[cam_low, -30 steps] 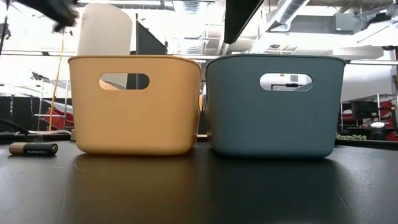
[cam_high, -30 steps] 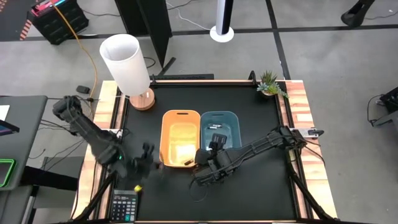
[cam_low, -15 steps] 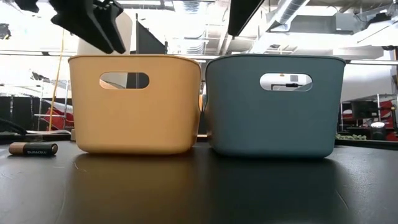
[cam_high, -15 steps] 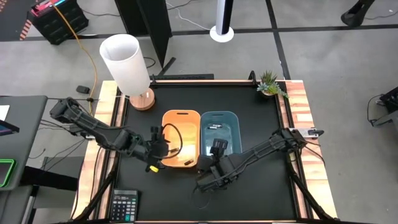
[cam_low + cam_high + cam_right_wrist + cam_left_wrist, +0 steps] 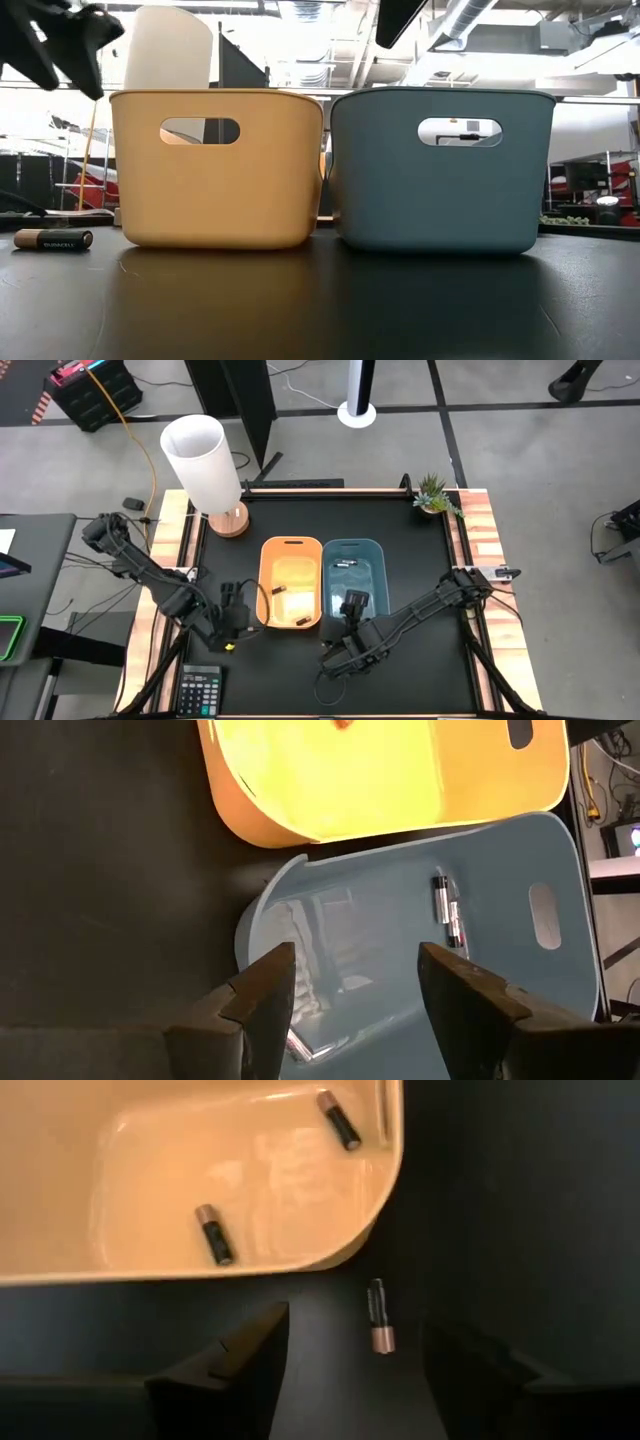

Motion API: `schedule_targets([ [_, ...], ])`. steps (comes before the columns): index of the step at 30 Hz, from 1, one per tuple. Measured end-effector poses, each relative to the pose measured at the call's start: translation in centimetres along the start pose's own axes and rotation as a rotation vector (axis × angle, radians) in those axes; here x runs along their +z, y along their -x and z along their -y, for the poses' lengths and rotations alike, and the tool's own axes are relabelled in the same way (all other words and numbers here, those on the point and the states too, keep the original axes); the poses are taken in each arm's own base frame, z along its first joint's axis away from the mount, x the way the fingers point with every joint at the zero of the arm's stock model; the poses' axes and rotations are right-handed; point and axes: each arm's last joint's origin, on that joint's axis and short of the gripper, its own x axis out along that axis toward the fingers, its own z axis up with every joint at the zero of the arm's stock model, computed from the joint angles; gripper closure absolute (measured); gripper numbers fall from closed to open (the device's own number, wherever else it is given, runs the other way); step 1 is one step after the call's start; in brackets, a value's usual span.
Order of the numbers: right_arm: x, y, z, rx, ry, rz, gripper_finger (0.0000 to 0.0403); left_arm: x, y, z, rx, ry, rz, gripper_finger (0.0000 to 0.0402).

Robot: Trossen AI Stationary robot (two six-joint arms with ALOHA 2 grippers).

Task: Sort batteries
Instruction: Put the black battery into the orange bin

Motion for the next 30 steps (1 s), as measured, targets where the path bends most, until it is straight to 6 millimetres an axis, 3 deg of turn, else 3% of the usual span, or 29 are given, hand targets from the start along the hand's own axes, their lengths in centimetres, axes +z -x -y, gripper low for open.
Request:
schedule_targets([
  [4, 0.0, 0.0, 0.0, -0.002, 0.001, 0.002, 0.0177, -1.6, -0.6, 1.0, 0.047, 0.068, 0.035, 0.0195],
  [10, 0.0, 0.0, 0.0, -0.009, 0.0, 0.007, 0.0177, -4.3, -3.5, 1.4, 0.045, 0.147, 0.042, 0.0195],
  [23, 0.1, 0.0, 0.0, -0.008, -0.007, 0.011, 0.0177, -7.8, -7.3, 1.6, -0.053, 0.251, 0.114, 0.0195],
  [30, 0.1, 0.0, 0.0, -0.006, -0.011, 0.015, 0.0177, -8.7, -8.2, 1.6, -0.081, 0.278, 0.149, 0.0195],
])
